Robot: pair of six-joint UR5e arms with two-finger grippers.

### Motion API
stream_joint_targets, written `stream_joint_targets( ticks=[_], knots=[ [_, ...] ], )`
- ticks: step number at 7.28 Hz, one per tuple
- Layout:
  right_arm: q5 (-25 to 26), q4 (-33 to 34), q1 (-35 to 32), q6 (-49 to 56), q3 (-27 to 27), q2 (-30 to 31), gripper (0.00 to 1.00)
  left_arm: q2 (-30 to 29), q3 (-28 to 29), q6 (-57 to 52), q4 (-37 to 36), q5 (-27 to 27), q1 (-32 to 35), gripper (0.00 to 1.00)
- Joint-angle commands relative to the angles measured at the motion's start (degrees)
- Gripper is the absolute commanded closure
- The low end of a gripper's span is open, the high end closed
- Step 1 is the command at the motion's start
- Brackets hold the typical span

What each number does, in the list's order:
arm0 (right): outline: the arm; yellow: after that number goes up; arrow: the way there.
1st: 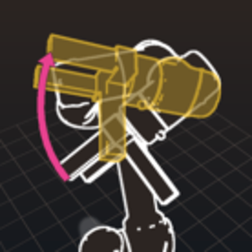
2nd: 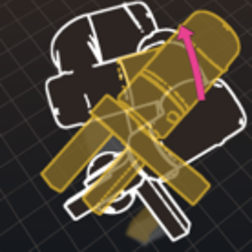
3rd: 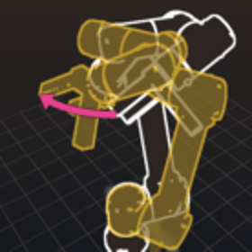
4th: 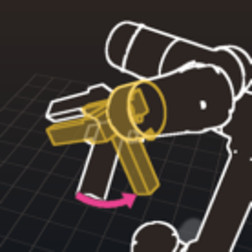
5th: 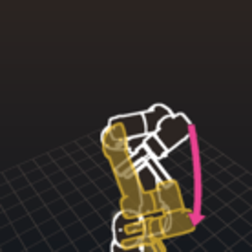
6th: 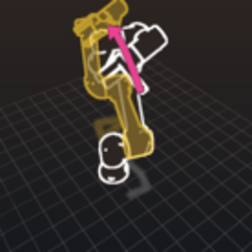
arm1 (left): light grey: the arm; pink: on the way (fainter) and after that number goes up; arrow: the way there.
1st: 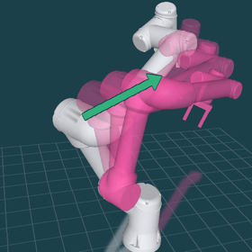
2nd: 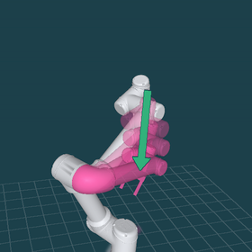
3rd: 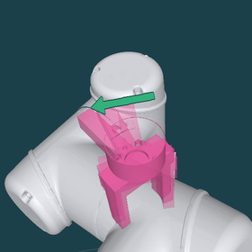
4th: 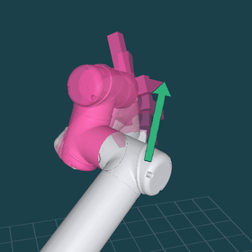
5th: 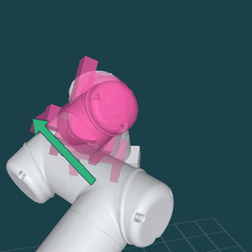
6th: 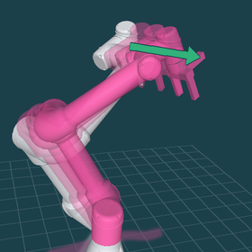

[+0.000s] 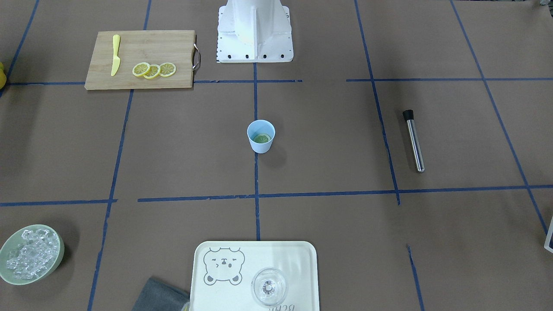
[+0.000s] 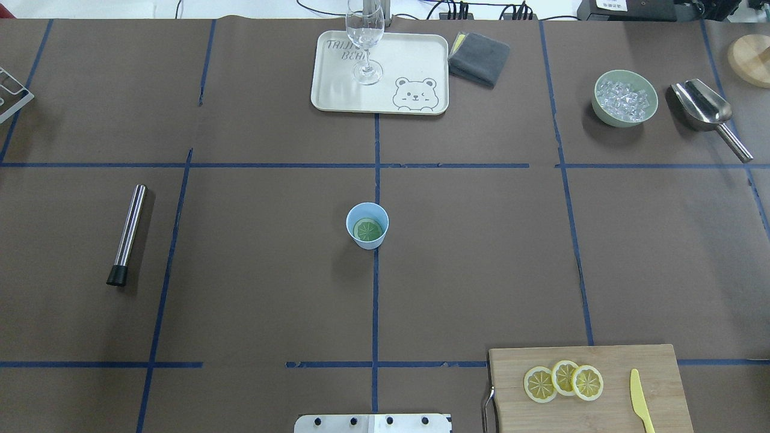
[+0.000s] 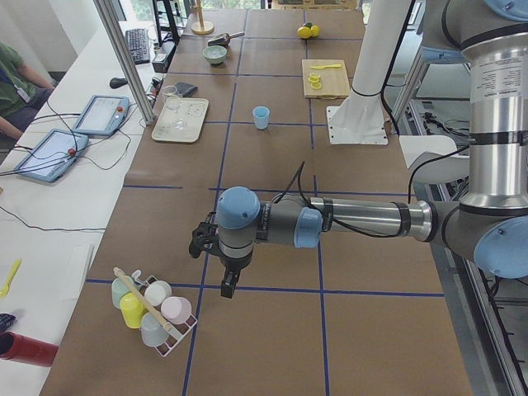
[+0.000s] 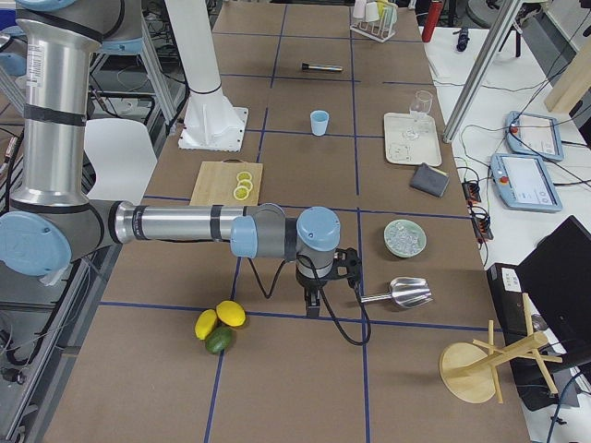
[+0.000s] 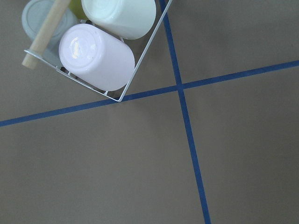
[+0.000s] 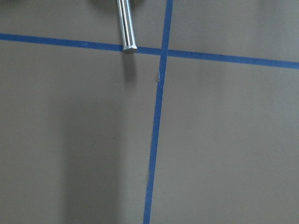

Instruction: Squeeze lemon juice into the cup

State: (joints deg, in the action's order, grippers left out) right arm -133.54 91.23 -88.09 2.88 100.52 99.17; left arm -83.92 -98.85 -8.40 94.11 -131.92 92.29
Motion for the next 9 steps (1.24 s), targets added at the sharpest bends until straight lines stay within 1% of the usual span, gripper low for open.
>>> stream_joint_targets(
  ticks=[1,2,4,5,6,9],
  knots=[
    [-0.23,-0.87,-0.07,0.37,-0.15,0.77,0.0,0.08,0.06,-0.04,-0.06,0.0,0.0,0.0],
    [-0.75,-0.62,-0.07,0.2,-0.32,0.94,0.0,0.08,0.15,-0.04,-0.06,0.0,0.0,0.0],
    [0.47,-1.14,-0.07,0.46,0.03,1.55,0.0,0.25,0.15,-0.04,-0.06,0.0,0.0,0.0],
    [3.78,-1.15,-0.07,0.37,0.03,1.21,0.0,0.25,0.06,-0.12,-0.24,0.0,0.0,0.0],
    [4.69,-1.06,-0.07,-0.06,-0.23,0.94,0.0,0.25,0.06,-0.12,-0.24,0.0,0.0,0.0],
    [3.82,-1.15,-0.07,-0.51,1.34,2.26,0.0,0.25,0.07,-0.12,-0.15,0.0,0.0,0.0]
  ],
)
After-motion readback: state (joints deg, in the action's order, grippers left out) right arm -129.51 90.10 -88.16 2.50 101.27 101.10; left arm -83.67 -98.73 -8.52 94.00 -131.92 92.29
